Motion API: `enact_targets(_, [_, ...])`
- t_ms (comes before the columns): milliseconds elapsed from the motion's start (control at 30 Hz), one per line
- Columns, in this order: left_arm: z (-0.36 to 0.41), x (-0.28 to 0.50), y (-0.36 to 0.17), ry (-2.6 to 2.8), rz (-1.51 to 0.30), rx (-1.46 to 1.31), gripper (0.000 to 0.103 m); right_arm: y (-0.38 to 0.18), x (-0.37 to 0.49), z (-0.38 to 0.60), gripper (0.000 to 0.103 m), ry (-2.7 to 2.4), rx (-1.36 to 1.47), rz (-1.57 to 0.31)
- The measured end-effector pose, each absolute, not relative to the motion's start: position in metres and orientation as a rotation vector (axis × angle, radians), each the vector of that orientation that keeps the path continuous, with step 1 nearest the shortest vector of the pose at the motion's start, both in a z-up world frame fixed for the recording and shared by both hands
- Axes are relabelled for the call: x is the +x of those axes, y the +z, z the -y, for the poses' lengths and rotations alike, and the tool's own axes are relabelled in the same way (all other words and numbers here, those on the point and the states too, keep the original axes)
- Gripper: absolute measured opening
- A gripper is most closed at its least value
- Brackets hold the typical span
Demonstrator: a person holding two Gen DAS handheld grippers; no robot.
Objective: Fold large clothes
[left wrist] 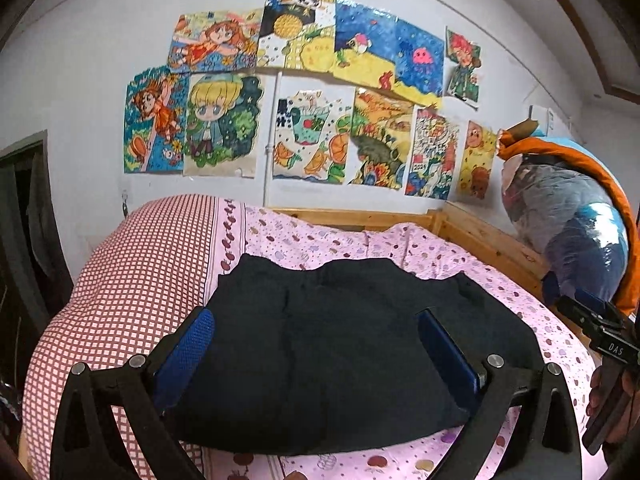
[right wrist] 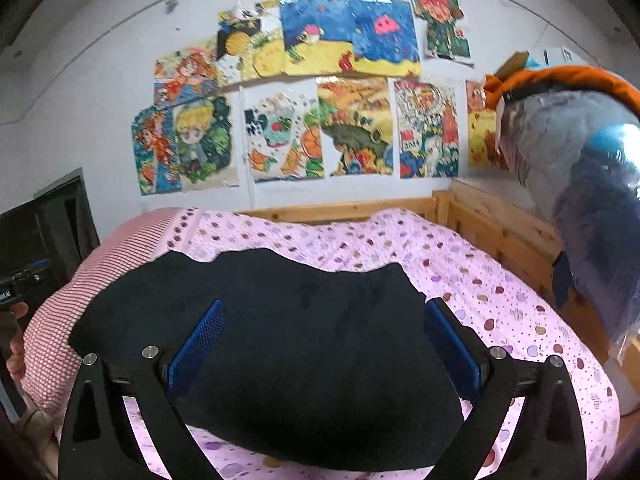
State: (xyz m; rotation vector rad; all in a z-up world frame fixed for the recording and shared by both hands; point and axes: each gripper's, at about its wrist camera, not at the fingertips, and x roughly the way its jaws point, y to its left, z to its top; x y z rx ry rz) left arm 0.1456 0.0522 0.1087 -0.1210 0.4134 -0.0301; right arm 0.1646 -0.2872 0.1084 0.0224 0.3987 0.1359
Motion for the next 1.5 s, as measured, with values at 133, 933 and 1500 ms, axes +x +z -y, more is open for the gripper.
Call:
enact_targets(133, [-0.047, 0.124, 0.113, -0.032, -0.392, -0.091, 0.103, 0.119, 0.147, 0.280, 0.098, 0.153, 0.038, -0.377])
enact_targets(933, [-0.029, 0.010, 0.110, 0.002, -0.319, -0.029, 0.103, 0.117, 0.036, 0.233, 0.099, 0.209, -0.043, -0.321])
enact_targets(1500, [-0.027, -0.021, 0.079, 0.016, -0.360, -0.026, 0.103, 0.101, -0.004, 0.226, 0.099, 0.182, -0.028, -0.344])
